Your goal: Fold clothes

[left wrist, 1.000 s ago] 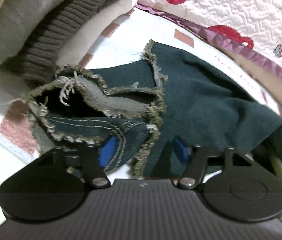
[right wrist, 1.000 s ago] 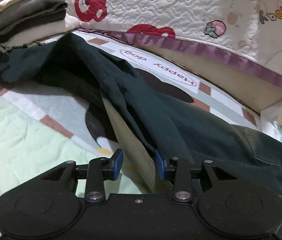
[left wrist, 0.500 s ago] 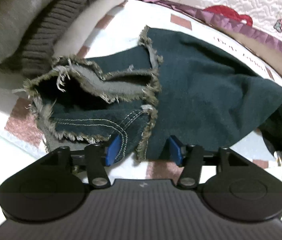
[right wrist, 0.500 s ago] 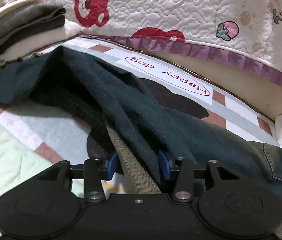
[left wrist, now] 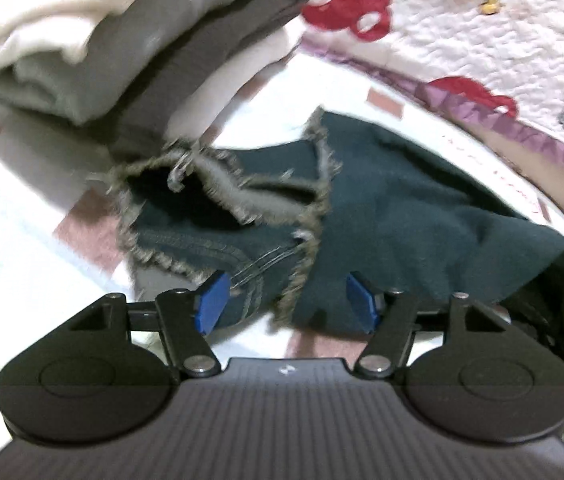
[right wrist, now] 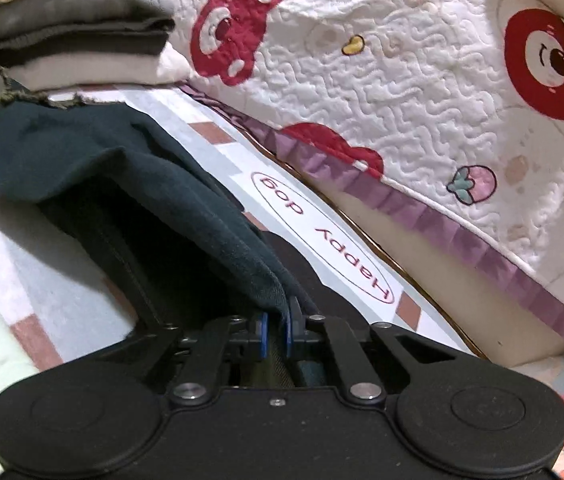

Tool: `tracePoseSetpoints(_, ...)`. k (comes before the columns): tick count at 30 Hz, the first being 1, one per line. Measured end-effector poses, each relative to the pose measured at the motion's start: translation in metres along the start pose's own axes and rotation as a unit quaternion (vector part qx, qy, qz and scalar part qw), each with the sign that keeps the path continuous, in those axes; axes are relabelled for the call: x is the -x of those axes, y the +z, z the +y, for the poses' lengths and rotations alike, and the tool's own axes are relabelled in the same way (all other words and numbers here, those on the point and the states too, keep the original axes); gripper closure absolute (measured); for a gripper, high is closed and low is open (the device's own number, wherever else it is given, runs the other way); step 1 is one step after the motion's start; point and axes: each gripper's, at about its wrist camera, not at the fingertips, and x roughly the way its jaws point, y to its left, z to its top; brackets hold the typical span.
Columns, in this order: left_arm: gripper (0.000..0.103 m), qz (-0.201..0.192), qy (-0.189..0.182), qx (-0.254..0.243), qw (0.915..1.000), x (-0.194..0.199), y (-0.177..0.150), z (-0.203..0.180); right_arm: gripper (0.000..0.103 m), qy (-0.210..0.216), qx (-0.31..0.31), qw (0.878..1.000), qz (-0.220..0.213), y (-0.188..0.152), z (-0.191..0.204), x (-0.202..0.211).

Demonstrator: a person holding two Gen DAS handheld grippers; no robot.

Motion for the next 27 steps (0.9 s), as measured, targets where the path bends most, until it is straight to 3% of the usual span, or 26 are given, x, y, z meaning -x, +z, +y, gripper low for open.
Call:
tracePoseSetpoints(3,0.043,0.016,-0.028,0.010,0.9994,-0.005,0.002,0.000,0.092,0.016,-0.012,1.000,0.001,0.001,0.001,0.004)
tracePoseSetpoints(7,0.043,0.037,-0.022,0.003,0.9991,-0.019,0.001,0.002,0.083,0.027,0.009,1.000,-0.012,0.005,0.011,0.006)
tracePoseSetpoints(11,0.042,0.023,-0.017,-0.007,0.9996,-0.029,0.003,0.004,0.078,0.044,0.016,0.999,-0.026,0.020,0.015,-0.006)
tracePoseSetpoints(12,0.039,0.014,-0.018,-0.009,0.9997,-0.031,0.005,0.005,0.079,0.055,0.004,0.998,-0.031,0.025,0.014,-0.009)
tracePoseSetpoints(14,0.039,0.001,-0.019,-0.009,0.9998,-0.036,0.009,0.007,0.099,0.075,-0.033,0.996,-0.042,0.034,0.009,-0.011)
tracePoseSetpoints(17,0.034,-0.004,-0.029,0.000,0.9996,-0.042,0.013,0.011,0.099,0.100,-0.145,0.983,-0.059,0.039,-0.010,-0.003)
tracePoseSetpoints(21,0.022,-0.009,-0.058,0.028,0.9979,-0.045,0.016,0.018,0.099,0.133,-0.274,0.948,-0.086,0.024,-0.037,0.020)
tracePoseSetpoints(24,0.008,-0.005,-0.083,0.045,0.9955,-0.049,0.014,0.022,0.099,0.139,-0.271,0.948,-0.092,0.016,-0.039,0.032)
tracePoseSetpoints(27,0.007,0.015,-0.083,0.030,0.9960,-0.055,0.009,0.017,0.099,0.139,-0.270,0.949,-0.081,0.007,-0.036,0.029)
